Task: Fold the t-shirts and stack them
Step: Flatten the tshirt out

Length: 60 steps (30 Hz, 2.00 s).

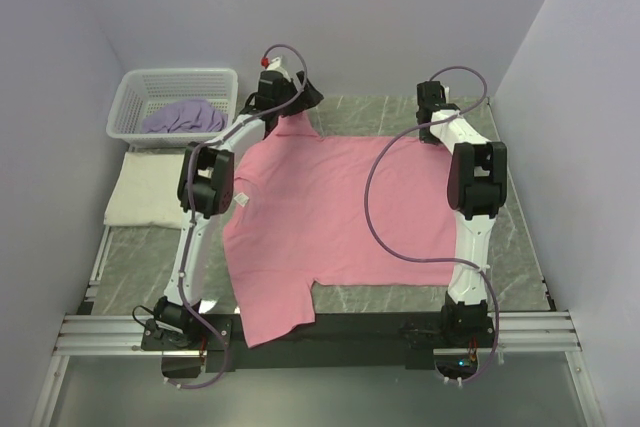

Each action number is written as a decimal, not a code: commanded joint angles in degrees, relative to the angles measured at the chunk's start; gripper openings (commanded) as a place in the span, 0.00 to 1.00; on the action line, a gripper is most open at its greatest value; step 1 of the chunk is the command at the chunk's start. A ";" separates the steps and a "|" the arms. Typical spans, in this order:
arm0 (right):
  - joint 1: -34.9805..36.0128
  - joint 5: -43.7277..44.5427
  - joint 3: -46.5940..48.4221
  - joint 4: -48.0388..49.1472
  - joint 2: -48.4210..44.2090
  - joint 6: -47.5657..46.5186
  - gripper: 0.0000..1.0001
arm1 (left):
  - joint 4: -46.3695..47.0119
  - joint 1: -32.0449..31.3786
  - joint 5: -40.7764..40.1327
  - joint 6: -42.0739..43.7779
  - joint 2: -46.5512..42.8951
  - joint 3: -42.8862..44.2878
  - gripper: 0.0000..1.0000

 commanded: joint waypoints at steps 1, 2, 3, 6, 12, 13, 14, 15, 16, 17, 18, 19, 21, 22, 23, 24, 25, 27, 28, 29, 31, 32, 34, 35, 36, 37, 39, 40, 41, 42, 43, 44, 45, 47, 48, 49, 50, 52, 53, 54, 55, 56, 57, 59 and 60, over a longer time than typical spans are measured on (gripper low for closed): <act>-0.35 -0.10 0.85 1.83 -2.55 0.75 0.00 | 1.95 -0.44 -1.15 4.16 -5.14 -0.33 0.96; -0.35 -0.10 0.76 1.92 -2.64 0.67 0.00 | 1.77 -0.44 -4.47 3.81 -6.73 -4.00 0.96; -0.44 -0.19 0.76 2.01 -2.73 0.75 0.00 | 1.25 -0.53 -6.42 2.50 -8.49 -5.69 0.96; -0.44 -0.54 0.94 1.66 -2.73 0.84 0.00 | -0.33 -0.70 -11.96 0.04 -14.64 -12.37 0.96; -0.44 -1.24 -0.11 2.01 -3.52 1.46 0.00 | -2.44 -1.84 -13.82 1.70 -19.76 -17.23 0.99; -0.35 -1.33 -0.11 1.84 -3.52 1.63 0.00 | -4.01 -1.93 -13.91 1.17 -19.67 -16.79 0.98; -0.35 -1.33 -0.11 1.75 -3.60 1.63 0.00 | -6.38 -1.93 -13.73 -0.05 -19.67 -16.78 0.98; -0.35 -1.25 -0.11 1.66 -3.52 1.63 0.00 | -7.88 -1.85 -14.60 -1.11 -19.84 -17.04 0.97; -0.35 -1.33 -0.29 1.66 -3.60 1.72 0.00 | -9.20 -1.93 -15.31 -2.60 -20.45 -17.39 0.97; -0.35 -1.51 -0.46 1.83 -3.61 1.72 0.00 | -9.83 -1.85 -15.75 -4.70 -20.98 -19.31 0.97; -0.44 -1.77 -0.55 1.92 -3.69 1.81 0.00 | -10.35 -1.93 -16.54 -5.77 -21.59 -20.46 0.98; -0.35 -1.95 -0.73 1.92 -3.61 1.98 0.00 | -10.71 -1.93 -17.94 -7.08 -22.38 -21.61 0.98; -0.44 -2.30 -0.82 1.83 -3.52 2.25 0.00 | -11.15 -1.76 -18.48 -9.37 -22.57 -23.90 0.98; -0.35 -2.47 -0.99 1.83 -3.43 2.34 0.00 | -11.67 -1.58 -18.48 -9.90 -22.31 -24.08 0.97; -0.35 -2.48 -0.99 1.83 -3.43 2.42 0.00 | -12.03 -1.58 -18.22 -10.69 -22.04 -23.90 0.97; -0.44 -2.48 -1.17 1.92 -3.43 2.42 0.00 | -12.03 -1.50 -17.87 -10.87 -21.69 -23.73 0.96; -0.44 -2.48 -1.43 2.01 -3.60 2.42 0.00 | -12.20 -1.49 -17.60 -11.14 -20.91 -23.64 0.96; -0.35 -2.48 -1.70 2.36 -3.69 2.42 0.00 | -12.64 -1.49 -17.16 -11.66 -19.93 -22.68 0.95; -0.35 -2.30 -1.70 2.27 -3.78 2.34 0.00 | -13.60 -1.49 -17.07 -11.75 -18.71 -22.15 0.94; -0.35 -2.21 -1.78 2.19 -3.78 2.34 0.00 | -14.31 -1.49 -17.42 -12.10 -18.00 -20.93 0.94; -0.35 -2.30 -1.70 2.27 -3.61 2.34 0.00 | -15.45 -1.41 -17.25 -12.54 -16.25 -19.34 0.92; -0.35 -2.21 -1.61 2.27 -3.52 2.34 0.00 | -15.89 -1.41 -17.68 -12.80 -15.72 -18.81 0.92; -0.35 -2.21 -1.61 2.27 -3.43 2.34 0.00 | -16.86 -1.41 -18.04 -13.77 -14.31 -17.84 0.89; -0.35 -2.21 -1.61 2.45 -3.34 2.34 0.00 | -17.04 -1.32 -17.86 -14.04 -13.87 -17.66 0.89; -0.35 -2.21 -1.70 2.45 -3.43 2.25 0.00 | -16.95 -1.32 -17.60 -14.21 -13.17 -17.31 0.88; -0.35 -2.21 -1.70 2.45 -3.43 2.25 0.00 | -17.21 -1.32 -17.60 -14.65 -12.81 -16.96 0.88; -0.35 -2.12 -1.61 2.45 -3.25 2.25 0.00 | -17.48 -1.32 -17.51 -14.65 -12.11 -16.61 0.87; -0.44 -2.04 -1.61 2.45 -3.17 2.25 0.00 | -17.39 -1.32 -17.42 -14.83 -11.93 -16.26 0.86; -0.35 -2.12 -1.52 2.45 -3.08 2.25 0.00 | -17.04 -1.32 -17.25 -14.74 -11.76 -16.26 0.84; -0.35 -1.95 -1.52 2.45 -3.16 2.25 0.00 | -16.17 -1.32 -16.81 -14.65 -11.58 -16.26 0.82; -0.35 -2.03 -1.52 2.54 -3.17 2.25 0.00 | -15.55 -1.32 -16.81 -14.22 -11.49 -16.17 0.81; -0.44 -2.04 -1.43 2.54 -3.17 2.25 0.00 | -15.20 -1.32 -16.72 -14.04 -11.32 -16.08 0.79; -0.35 -2.04 -1.35 2.62 -2.99 2.16 0.00 | -14.76 -1.32 -16.55 -13.78 -10.97 -15.99 0.77; -0.35 -1.77 -1.17 2.54 -2.99 2.07 0.00 | -15.02 -1.32 -16.19 -13.25 -10.26 -14.59 0.71; -0.35 -1.77 -1.08 2.62 -2.99 2.07 0.00 | -15.10 -1.32 -16.02 -13.33 -9.91 -14.33 0.69; -0.35 -1.77 -0.99 2.63 -2.90 1.99 0.00 | -15.02 -1.32 -15.84 -13.33 -9.56 -13.97 0.63; -0.35 -1.77 -0.99 2.63 -2.90 1.90 0.00 | -14.93 -1.32 -15.58 -13.25 -9.30 -13.54 0.60; -0.44 -1.69 -0.91 2.54 -2.81 2.07 0.00 | -14.75 -1.32 -15.32 -13.16 -8.77 -13.10 0.48; -0.35 -1.86 -0.91 2.54 -2.81 2.07 0.00 | -14.14 -1.32 -15.57 -12.64 -8.68 -13.00 0.44; -0.35 -1.86 -0.91 2.54 -2.81 1.99 0.00 | -13.44 -1.32 -15.58 -12.20 -8.68 -13.00 0.41; -0.35 -1.86 -0.91 2.62 -2.81 1.90 0.00 | -12.65 -1.41 -15.40 -11.58 -8.85 -13.35 0.34; -0.44 -1.86 -0.91 2.45 -2.81 1.90 0.00 | -11.69 -1.32 -15.14 -10.10 -8.94 -13.53 0.32; -0.35 -1.86 -0.91 2.54 -2.81 1.98 0.00 | -10.02 -1.49 -15.14 -9.39 -9.12 -13.44 0.30; -0.35 -1.86 -0.91 2.54 -2.90 1.90 0.00 | -8.52 -1.67 -15.14 -6.94 -9.29 -13.27 0.23; -0.35 -1.86 -0.91 2.54 -2.90 1.98 0.00 | -6.86 -1.76 -15.05 -6.05 -9.30 -13.18 0.20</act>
